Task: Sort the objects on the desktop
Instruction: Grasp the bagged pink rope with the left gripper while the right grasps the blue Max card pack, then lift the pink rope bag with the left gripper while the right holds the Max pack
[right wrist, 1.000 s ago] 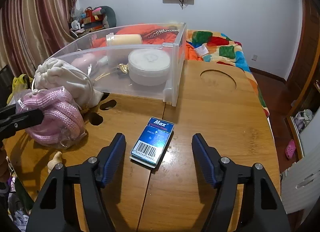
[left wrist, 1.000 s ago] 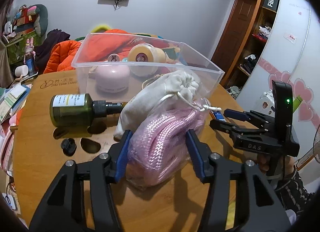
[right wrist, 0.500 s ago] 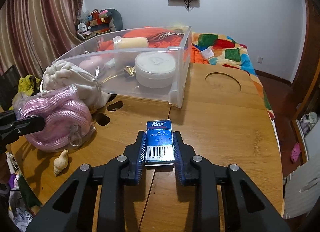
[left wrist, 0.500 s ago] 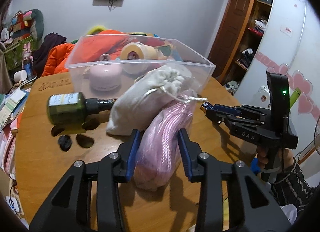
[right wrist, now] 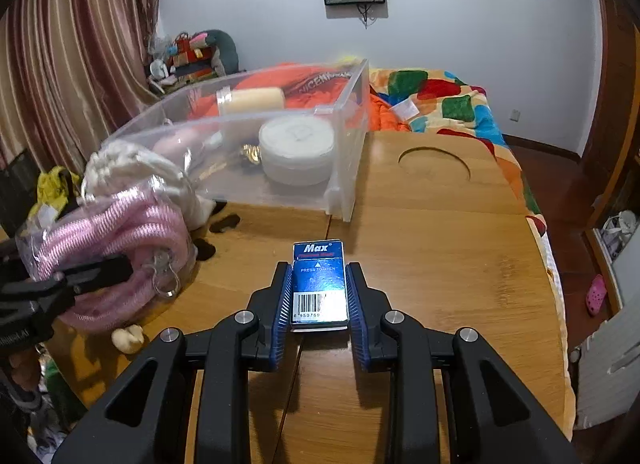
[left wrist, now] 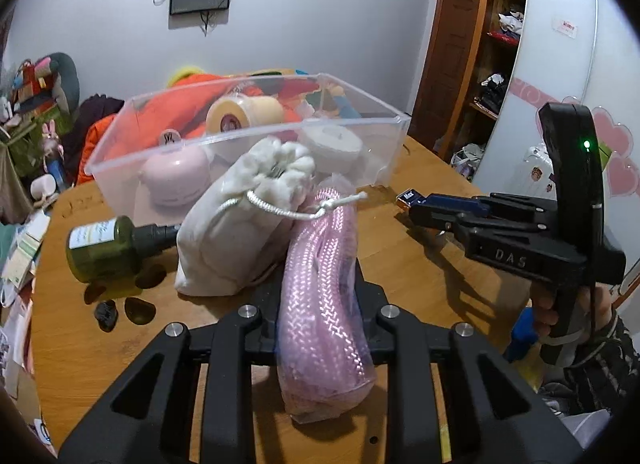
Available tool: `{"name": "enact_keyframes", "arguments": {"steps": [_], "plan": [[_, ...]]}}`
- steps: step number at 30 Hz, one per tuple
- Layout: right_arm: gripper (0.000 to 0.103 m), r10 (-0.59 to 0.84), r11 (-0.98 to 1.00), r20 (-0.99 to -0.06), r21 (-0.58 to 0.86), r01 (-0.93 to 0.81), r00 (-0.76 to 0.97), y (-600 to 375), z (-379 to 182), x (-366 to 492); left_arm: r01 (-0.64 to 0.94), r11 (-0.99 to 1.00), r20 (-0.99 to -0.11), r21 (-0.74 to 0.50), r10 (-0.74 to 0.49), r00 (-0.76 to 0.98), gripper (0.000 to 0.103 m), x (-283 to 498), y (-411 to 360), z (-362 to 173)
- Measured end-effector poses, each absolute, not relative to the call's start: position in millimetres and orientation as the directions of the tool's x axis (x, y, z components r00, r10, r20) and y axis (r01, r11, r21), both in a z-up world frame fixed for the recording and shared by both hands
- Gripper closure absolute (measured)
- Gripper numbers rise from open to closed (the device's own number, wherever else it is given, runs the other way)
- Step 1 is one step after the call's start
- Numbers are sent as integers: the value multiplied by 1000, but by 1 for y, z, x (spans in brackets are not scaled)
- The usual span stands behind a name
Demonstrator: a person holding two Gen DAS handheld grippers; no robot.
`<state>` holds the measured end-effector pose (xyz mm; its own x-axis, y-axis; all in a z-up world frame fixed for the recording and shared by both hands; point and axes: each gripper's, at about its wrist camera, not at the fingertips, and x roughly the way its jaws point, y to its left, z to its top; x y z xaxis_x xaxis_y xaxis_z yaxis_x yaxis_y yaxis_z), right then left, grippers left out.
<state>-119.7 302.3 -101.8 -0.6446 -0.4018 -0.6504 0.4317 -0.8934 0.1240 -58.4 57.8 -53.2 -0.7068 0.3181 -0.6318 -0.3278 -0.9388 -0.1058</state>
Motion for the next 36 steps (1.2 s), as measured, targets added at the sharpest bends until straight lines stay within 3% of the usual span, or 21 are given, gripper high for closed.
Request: {"name": "enact_keyframes", "arguments": {"steps": [12, 36], "plan": [[79, -441, -880, -603, 146, 452, -664, 304, -79, -109, -303, -945, -558, -124, 319, -766, 80, -39, 44, -24], [79, -482, -856, -540, 123, 501, -690, 299, -44, -92, -198, -972, -512, -130, 237, -826, 86, -30, 2, 21]]}}
